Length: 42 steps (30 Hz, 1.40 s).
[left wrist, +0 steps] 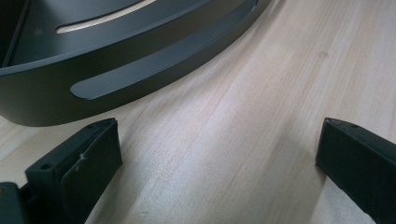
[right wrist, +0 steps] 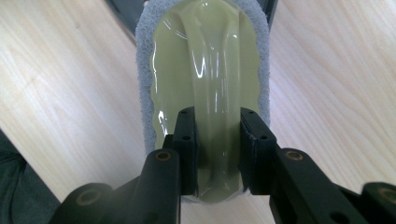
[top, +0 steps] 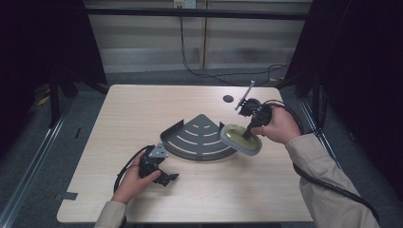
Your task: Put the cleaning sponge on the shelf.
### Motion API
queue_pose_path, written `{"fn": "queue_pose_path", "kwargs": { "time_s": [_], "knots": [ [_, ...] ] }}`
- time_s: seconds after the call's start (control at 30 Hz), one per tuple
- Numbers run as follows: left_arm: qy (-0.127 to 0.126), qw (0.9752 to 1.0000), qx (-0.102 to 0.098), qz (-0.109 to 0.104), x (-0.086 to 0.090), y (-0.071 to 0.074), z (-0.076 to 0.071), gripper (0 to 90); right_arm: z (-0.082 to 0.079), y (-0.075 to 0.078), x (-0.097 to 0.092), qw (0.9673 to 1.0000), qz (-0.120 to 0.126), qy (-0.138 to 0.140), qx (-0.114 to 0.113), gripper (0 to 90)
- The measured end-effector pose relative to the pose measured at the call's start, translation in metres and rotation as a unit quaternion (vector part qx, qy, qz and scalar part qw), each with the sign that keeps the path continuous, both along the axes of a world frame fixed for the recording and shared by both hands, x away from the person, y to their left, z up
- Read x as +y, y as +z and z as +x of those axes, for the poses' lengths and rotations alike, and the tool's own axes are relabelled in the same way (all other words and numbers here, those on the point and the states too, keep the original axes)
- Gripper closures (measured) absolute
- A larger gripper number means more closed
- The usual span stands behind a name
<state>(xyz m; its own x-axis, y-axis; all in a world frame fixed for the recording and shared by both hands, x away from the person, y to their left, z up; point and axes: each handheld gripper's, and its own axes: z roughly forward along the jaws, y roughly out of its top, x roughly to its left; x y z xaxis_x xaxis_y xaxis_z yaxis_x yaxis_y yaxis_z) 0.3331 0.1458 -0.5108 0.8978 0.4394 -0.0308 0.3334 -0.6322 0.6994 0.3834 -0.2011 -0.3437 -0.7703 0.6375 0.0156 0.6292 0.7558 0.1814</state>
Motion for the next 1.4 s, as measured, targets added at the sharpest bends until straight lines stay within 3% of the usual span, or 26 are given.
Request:
{"fn": "queue_pose_path", "kwargs": {
  "time_s": [1.4],
  "knots": [
    [0.0,1.0,0.0,-0.002,-0.001,0.0,0.001,0.0,0.046,-0.002,0.042,0.9975,0.008,-0.069,-0.01,70.9]
  ]
}}
